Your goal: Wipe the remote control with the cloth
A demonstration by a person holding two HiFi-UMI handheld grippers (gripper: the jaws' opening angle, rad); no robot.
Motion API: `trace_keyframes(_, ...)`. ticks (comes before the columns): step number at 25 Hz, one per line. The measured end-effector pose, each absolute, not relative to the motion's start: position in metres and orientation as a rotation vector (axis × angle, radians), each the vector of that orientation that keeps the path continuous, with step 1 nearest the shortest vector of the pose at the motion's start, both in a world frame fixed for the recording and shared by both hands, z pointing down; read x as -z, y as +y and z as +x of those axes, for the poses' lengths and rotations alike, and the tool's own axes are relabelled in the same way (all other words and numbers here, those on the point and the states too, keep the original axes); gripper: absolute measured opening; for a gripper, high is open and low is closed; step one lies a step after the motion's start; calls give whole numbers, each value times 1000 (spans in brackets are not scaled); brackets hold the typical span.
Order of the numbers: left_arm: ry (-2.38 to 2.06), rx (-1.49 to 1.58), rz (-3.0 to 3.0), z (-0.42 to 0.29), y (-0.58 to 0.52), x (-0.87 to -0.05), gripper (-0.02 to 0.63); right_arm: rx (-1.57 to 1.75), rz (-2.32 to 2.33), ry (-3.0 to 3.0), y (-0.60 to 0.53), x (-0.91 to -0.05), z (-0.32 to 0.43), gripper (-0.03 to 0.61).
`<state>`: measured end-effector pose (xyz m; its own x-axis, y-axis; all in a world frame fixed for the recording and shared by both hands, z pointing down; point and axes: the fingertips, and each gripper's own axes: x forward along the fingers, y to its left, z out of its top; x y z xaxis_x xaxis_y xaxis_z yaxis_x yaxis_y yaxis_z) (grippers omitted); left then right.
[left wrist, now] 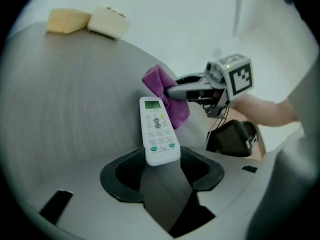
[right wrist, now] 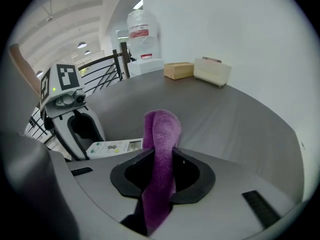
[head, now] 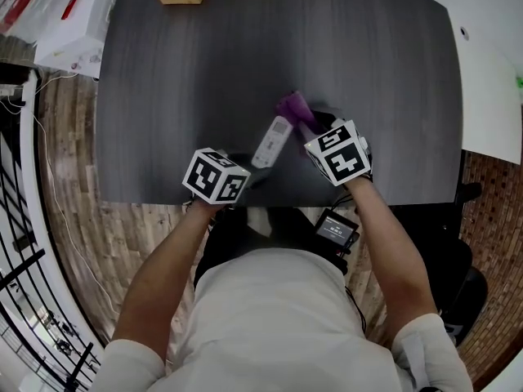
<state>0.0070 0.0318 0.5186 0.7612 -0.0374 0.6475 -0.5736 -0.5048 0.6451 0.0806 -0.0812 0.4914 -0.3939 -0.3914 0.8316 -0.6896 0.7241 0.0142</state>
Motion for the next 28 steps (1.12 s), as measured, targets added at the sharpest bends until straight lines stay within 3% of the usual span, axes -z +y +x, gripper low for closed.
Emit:
trace_keyframes(13, -823, -1937, 2739, -23, -11, -509, 215, -590, 789, -2015, -39, -503, 85, 92)
trace_keyframes(18, -817, -2105, 2833, -28, -13, -512, 213, -639, 881, -2063, -55, -470, 83, 92)
trace_keyframes(22, -697, -2290, 2848, -33, -10, -514, 213, -620, 826, -2158, -71, -431, 35, 92)
trace_keyframes(28, -747, -2386, 2913, -29, -15, -503, 213, -634, 526, -2025, -55, -466, -23, 92)
